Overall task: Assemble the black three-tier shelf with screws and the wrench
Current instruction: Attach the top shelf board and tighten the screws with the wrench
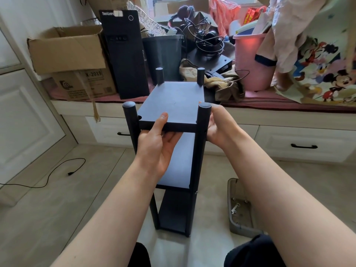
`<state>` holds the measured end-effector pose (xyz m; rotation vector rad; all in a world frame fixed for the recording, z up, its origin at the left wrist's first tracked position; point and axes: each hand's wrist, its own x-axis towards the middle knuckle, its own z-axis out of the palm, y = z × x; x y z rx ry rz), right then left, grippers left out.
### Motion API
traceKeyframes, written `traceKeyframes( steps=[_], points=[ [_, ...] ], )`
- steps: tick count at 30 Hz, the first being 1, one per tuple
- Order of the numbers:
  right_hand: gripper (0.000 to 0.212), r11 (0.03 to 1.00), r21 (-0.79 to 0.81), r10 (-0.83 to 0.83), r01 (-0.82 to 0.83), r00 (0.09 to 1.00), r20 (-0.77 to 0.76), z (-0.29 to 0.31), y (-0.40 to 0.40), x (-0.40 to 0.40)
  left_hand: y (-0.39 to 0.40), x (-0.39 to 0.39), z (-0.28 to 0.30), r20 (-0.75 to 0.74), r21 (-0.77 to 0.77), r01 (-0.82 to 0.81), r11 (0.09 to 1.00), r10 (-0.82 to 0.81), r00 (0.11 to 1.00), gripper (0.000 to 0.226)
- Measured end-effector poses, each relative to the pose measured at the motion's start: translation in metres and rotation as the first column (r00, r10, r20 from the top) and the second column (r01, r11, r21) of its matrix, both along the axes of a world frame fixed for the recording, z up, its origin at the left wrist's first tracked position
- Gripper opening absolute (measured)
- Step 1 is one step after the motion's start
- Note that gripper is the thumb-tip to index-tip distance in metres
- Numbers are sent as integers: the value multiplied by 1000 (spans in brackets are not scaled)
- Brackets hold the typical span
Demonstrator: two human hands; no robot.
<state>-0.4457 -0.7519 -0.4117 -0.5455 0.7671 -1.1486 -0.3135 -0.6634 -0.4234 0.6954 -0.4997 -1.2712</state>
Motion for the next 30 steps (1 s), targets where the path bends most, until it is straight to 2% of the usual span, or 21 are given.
traceKeyframes(
  steps=[2, 4, 5, 7, 8, 9, 10, 12, 15, 17, 21, 26, 28, 30],
  points=[
    [55, 1000, 3, 26, -26, 999, 46, 0, 0, -2, 7, 2, 2, 244, 128, -68, 990, 35, 969, 38],
    [56, 999, -7, 45, -44, 997, 67, -1, -1, -5, 19, 6, 1, 540, 189, -217, 958, 83, 838, 35],
    [57, 999, -17, 50, -49, 997, 65, -1, -1, -5, 27, 7, 1, 651, 139, -295, 946, 137, 746, 37],
    [58, 997, -36, 63, -61, 996, 56, -1, -1, -6, 41, 6, 0, 831, -95, -378, 921, 282, 479, 45],
    [58, 997, -43, 70, -67, 996, 52, -2, -2, -6, 45, 4, 0, 872, -208, -375, 904, 344, 347, 45],
    [58, 996, -50, 69, -67, 997, 44, -2, -2, -6, 46, 1, -1, 888, -272, -363, 891, 377, 263, 42],
    [58, 996, -56, 72, -69, 997, 41, -3, -3, -6, 44, -3, -3, 887, -288, -341, 895, 383, 256, 34],
    [57, 995, -64, 83, -80, 996, 33, -3, -4, -6, 41, -12, -6, 870, -262, -275, 925, 350, 348, 28],
    [50, 991, -70, 117, -114, 993, 36, -3, -1, -8, 33, -23, -14, 891, -245, -136, 960, 278, 359, 69],
    [49, 989, -76, 128, -126, 991, 25, -4, -1, -9, 27, -29, -17, 883, -200, -64, 978, 208, 421, 81],
    [49, 987, -62, 145, -149, 988, -61, -7, -4, -13, 13, -35, -17, 827, -222, -78, 972, 230, 512, 64],
    [12, 981, -102, 147, -167, 972, -186, -11, -8, -22, 8, -41, -19, 769, -257, -138, 956, 289, 570, 51],
    [27, 975, -109, 163, -192, 959, -233, -10, -8, -27, 6, -40, -19, 741, -250, -129, 960, 275, 613, 49],
    [30, 969, -107, 189, -223, 948, -256, -9, -8, -33, 4, -39, -20, 716, -248, -118, 962, 264, 646, 49]
  ],
)
